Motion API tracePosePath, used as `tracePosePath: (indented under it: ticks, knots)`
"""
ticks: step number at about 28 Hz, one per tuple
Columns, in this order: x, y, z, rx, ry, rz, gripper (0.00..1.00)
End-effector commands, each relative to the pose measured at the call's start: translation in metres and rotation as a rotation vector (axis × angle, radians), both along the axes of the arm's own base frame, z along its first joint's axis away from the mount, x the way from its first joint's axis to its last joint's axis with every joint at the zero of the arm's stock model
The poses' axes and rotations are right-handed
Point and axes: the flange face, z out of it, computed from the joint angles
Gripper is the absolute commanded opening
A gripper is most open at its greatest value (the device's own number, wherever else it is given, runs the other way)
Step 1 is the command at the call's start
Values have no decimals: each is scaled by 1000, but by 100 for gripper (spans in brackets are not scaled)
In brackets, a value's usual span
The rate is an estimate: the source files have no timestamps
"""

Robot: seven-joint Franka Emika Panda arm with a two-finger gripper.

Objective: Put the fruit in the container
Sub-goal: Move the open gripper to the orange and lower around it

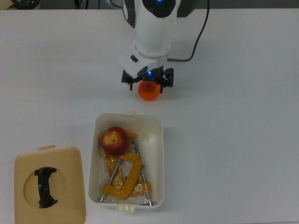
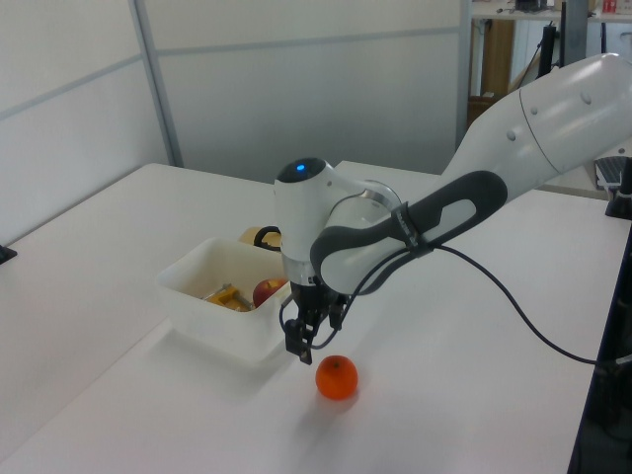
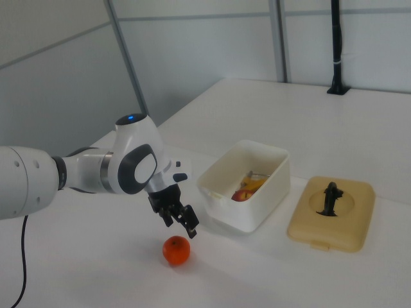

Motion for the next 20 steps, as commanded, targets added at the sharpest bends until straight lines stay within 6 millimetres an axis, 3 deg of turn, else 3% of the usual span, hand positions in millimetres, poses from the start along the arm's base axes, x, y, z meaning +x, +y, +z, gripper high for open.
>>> tracePosePath:
  ticks: [1,15,17,18,20]
  knots:
    - [-19,7,-12,-28,-13,22,100]
    - [-36,21,-46,-75,8,65,98]
    - [-36,22,-47,-78,5,70,81]
    - [-36,22,-47,-83,1,76,50]
    - [-35,21,-45,-83,-2,74,16]
